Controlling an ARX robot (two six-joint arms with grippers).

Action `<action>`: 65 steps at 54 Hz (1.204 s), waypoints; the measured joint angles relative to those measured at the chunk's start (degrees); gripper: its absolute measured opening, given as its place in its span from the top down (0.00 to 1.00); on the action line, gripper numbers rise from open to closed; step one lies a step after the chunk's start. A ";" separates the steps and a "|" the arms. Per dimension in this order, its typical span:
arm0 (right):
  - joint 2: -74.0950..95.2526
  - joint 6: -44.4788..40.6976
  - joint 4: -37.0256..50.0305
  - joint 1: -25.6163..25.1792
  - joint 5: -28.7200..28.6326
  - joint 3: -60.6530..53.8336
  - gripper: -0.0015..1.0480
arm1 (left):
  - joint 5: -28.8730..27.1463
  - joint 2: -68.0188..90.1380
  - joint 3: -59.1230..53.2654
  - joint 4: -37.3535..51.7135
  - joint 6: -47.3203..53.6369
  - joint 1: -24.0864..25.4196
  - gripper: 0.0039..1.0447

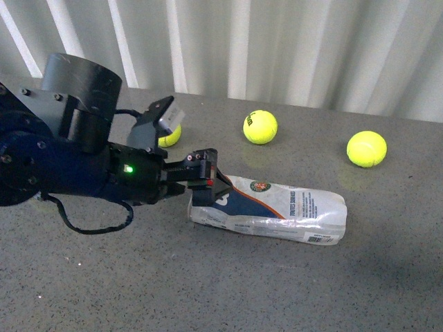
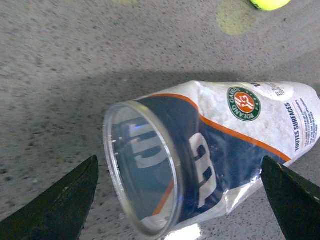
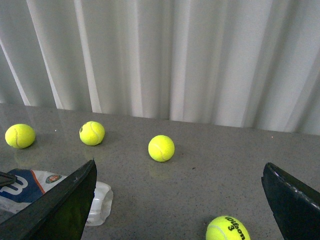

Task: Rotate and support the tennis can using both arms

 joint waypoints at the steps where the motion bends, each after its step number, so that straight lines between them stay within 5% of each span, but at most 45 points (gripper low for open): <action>1: 0.00 0.00 0.00 0.00 0.00 0.00 0.07 | 0.15 0.22 0.04 0.28 -0.24 -0.15 0.06; 8: 0.00 0.00 0.00 0.00 0.00 0.00 0.07 | 1.11 2.40 0.98 3.32 -2.95 -1.95 0.08; 30: 0.00 0.00 0.00 0.00 0.00 0.00 0.07 | 5.70 1.79 0.61 5.46 -8.37 -1.57 0.96; 46: 0.00 0.00 0.00 0.00 0.00 0.00 0.07 | 6.47 -8.41 0.52 -6.78 -0.96 -1.73 0.97; 57: 0.00 0.00 0.00 0.00 0.00 0.00 0.07 | 2.56 -19.54 5.84 -23.23 17.31 -4.39 0.97; 65: 0.00 0.00 0.00 0.00 0.00 0.00 0.07 | -6.19 -23.02 13.16 -35.32 35.54 -7.91 0.97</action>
